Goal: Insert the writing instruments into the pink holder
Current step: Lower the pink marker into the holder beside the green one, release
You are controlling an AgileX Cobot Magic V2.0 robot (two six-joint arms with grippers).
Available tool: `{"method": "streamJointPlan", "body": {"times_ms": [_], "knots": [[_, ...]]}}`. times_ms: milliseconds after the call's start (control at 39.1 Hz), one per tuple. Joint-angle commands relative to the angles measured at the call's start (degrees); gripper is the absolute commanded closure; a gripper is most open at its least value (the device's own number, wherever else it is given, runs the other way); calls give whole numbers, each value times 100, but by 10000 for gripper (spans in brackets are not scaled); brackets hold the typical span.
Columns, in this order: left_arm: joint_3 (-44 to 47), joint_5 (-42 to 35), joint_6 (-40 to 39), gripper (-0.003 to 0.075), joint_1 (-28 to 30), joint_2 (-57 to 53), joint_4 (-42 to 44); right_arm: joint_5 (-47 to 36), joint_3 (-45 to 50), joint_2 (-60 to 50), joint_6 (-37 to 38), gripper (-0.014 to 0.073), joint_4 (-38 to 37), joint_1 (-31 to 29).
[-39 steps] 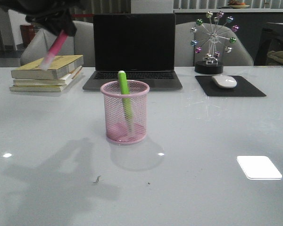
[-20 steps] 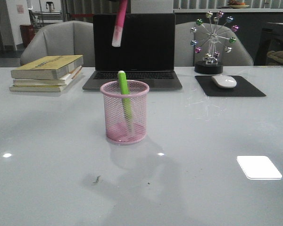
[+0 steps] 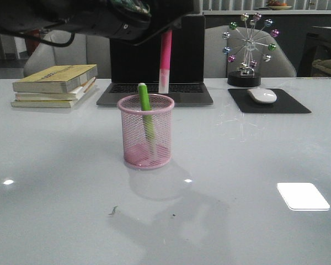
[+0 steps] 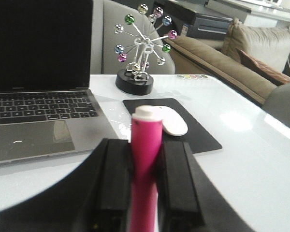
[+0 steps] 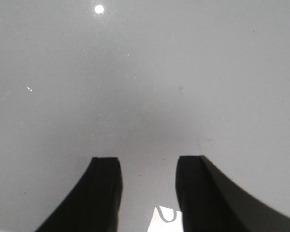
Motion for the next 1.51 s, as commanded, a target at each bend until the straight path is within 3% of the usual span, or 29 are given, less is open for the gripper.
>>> {"method": "streamJointPlan", "body": {"times_ms": [0, 614, 921, 1075, 1331, 1484], "knots": [[55, -775, -43, 623, -71, -347, -63, -219, -152, -145, -13, 200, 9, -19], [161, -639, -43, 600, -2, -336, -87, -193, -152, -145, -13, 200, 9, -19], [177, -384, -43, 351, -2, -325, -223, -193, -152, -145, -13, 200, 9, -19], [177, -425, 6, 325, -2, -325, -223, -183, -152, -145, -13, 200, 9, -19], [177, -531, 647, 327, 238, -517, -211, -217, -152, -145, -13, 200, 9, -19], [177, -227, 1473, 327, 560, -1024, -211, -253, -152, -145, -13, 200, 9, -19]]}}
